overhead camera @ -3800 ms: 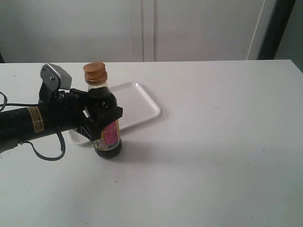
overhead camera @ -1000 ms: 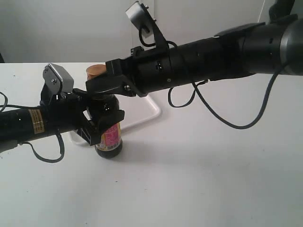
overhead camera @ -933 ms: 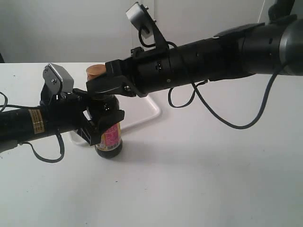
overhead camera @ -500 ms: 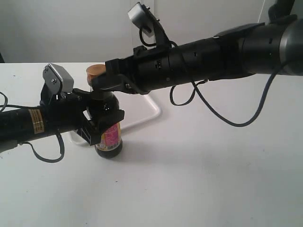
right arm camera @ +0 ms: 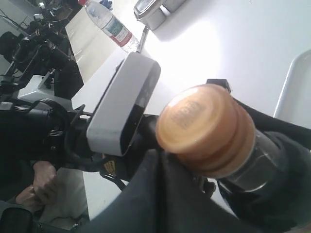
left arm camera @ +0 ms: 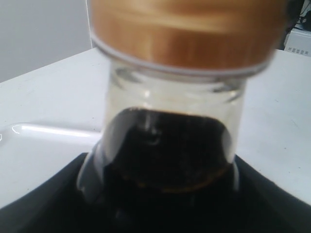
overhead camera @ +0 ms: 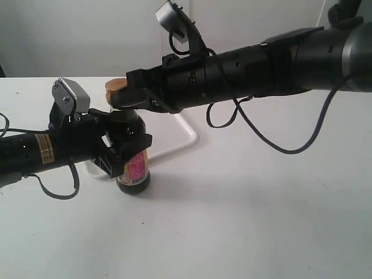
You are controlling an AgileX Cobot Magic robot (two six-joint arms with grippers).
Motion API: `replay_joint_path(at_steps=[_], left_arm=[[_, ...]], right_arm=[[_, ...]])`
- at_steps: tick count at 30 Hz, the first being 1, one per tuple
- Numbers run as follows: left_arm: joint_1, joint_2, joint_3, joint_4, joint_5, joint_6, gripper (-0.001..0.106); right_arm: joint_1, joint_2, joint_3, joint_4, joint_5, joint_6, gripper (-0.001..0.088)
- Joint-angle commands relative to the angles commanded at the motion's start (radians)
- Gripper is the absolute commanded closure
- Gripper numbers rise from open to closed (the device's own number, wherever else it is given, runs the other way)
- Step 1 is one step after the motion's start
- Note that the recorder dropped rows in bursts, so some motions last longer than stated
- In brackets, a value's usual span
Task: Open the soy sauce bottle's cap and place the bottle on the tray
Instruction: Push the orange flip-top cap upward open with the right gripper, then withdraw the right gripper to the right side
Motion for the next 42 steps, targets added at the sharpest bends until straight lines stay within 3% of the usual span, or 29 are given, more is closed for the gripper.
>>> replay_joint_path(at_steps=[4,10,15,20,23,32,38,42], left_arm=[[0.0,0.0,0.0,0.0,0.0,0.0,0.105],[0.0,0.0,0.0,0.007,0.0,0.005,0.105],[0.0,0.0,0.0,0.007,0.0,0.005,0.105],[0.0,0.0,0.0,0.007,0.0,0.005,0.105],[0.0,0.0,0.0,0.007,0.0,0.005,0.105],[0.0,0.0,0.0,-0.001,-0.002,0.004,0.105],[0.0,-0.002,0.0,-0.003,-0.008,-0.004,0.105],[0.0,-0.002,0.0,-0.019,-0.038,-0.006,0.105]], right_arm=[[-0.004,-0.002,-0.045,-0.002,-0.028,0.0,0.0868],[-0.007,-0.002,-0.084,-0.004,-0.262,-0.002,0.0868],[-0.007,-0.025,-0.091,-0.027,-0.268,-0.002,0.0868],[-0.007,-0.076,-0.091,-0.226,-0.276,0.017,0.0868],[-0.007,-0.09,-0.091,-0.397,-0.305,0.098,0.0868],[-0.016,-0.106,-0.091,-1.029,-0.228,0.616,0.0868],[-0.085,-0.13,-0.089,-1.293,-0.118,0.861,0.0868],[-0.14,-0.186,-0.039,-1.42,-0.125,0.992,0.0868]])
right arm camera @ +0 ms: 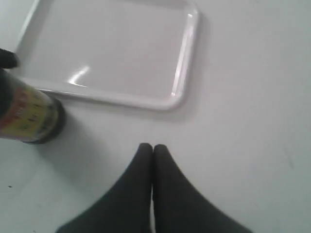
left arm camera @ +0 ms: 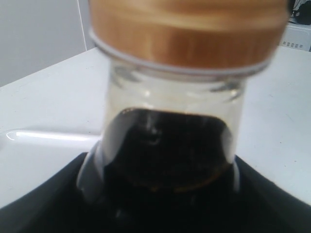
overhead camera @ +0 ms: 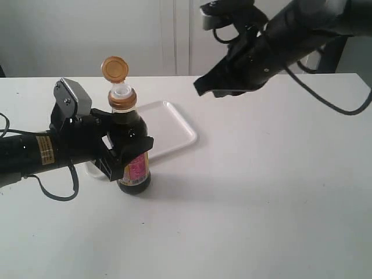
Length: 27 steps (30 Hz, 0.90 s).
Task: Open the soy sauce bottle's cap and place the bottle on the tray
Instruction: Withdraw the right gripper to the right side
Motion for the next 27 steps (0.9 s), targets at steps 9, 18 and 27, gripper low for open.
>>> replay_joint_path(at_steps=[9,18,27], left_arm=[[0.0,0.0,0.0,-0.01,-0.015,-0.03,0.105],[0.0,-0.07,0.0,-0.027,-0.015,-0.038,0.105],[0.0,-0.162,0.0,-0.122,-0.014,-0.038,0.105]], right_arm=[[-0.085,-0.101,0.166,-0.034,-0.048,0.022,0.0868],[-0.142,-0.192,0.364,-0.083,-0.065,0.01,0.0868],[-0.145,-0.234,0.466,-0.075,-0.198,0.018,0.0868]])
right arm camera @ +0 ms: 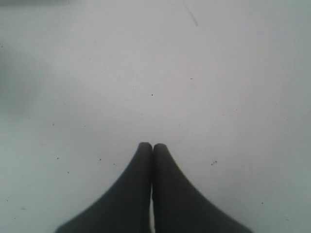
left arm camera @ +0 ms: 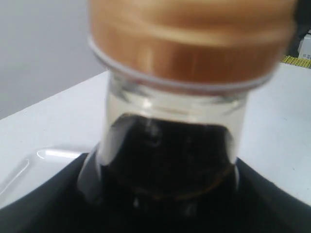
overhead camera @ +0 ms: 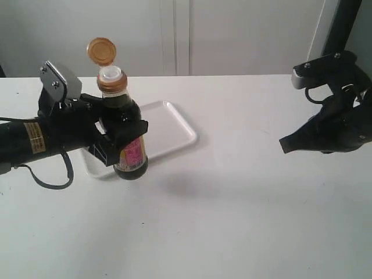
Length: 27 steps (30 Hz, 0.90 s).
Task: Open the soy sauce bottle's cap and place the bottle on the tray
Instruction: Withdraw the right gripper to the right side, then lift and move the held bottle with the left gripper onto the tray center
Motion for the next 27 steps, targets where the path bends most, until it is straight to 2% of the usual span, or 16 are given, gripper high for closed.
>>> replay_joint_path(at_steps=[2,4,6,8,11,27], left_arm=[[0.002,-0.011,0.0,-0.048,0.002,0.014,0.105],[0.002,-0.011,0.0,-0.156,0.002,0.055,0.105],[0.002,-0.011,-0.009,-0.23,0.045,0.135,0.105],[0.002,0.0,-0.048,-0.221,0.118,0.135,0.105],[0.002,0.027,-0.107,-0.215,0.159,0.138,0.105],[0.002,0.226,-0.262,-0.278,0.111,0.127,0.105]], right_arm=[[0.0,0.0,0.0,0.003,0.0,0.0,0.0868],[0.0,0.0,0.0,0.01,0.008,0.0,0.0868],[0.0,0.0,0.0,0.026,0.009,0.0,0.0868],[0.0,0.0,0.0,0.031,0.009,0.0,0.0868],[0.0,0.0,0.0,0.058,0.007,0.0,0.0868],[0.0,0.0,0.0,0.063,-0.013,0.0,0.0868]])
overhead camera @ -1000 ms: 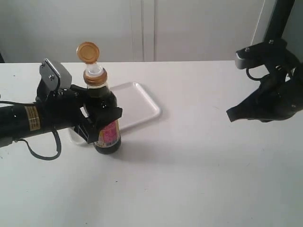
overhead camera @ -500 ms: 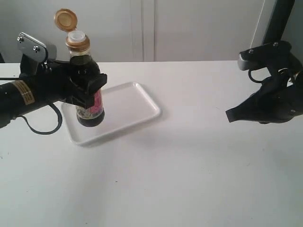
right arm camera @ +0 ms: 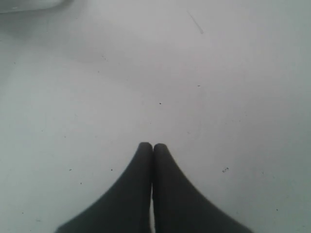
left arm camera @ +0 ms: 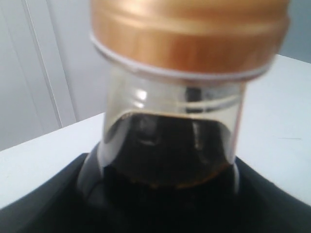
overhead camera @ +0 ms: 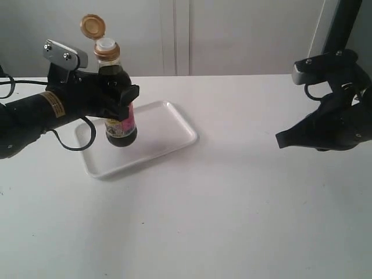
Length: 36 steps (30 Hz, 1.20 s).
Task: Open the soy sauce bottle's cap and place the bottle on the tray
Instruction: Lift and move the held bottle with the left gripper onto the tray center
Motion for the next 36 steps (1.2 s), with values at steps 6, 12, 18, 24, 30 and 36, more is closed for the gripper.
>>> replay_joint_path(at_steps=[6,12,18,24,30,36], left_arm=[[0.0,0.053,-0.039,-0.027,-0.044,-0.008,0.105],[0.0,0.093,-0.068,-0.031,-0.037,-0.025,0.105],[0.0,0.122,-0.068,-0.034,-0.031,-0.022,0.105],[0.0,0.147,-0.068,-0.034,-0.022,-0.022,0.105],[0.0,0.157,-0.068,-0.006,-0.025,-0.022,0.068],[0.0,0.157,-0.068,-0.015,-0.04,-0.027,0.0]], right_arm=[[0.0,0.0,0.0,0.0,-0.009,0.0,0.0868],[0.0,0.0,0.0,0.0,-0.016,0.0,0.0868],[0.0,0.0,0.0,0.0,-0.023,0.0,0.0868],[0.0,0.0,0.0,0.0,-0.023,0.0,0.0868],[0.0,0.0,0.0,0.0,-0.023,0.0,0.0868],[0.0,0.0,0.0,0.0,-0.027,0.0,0.0868]])
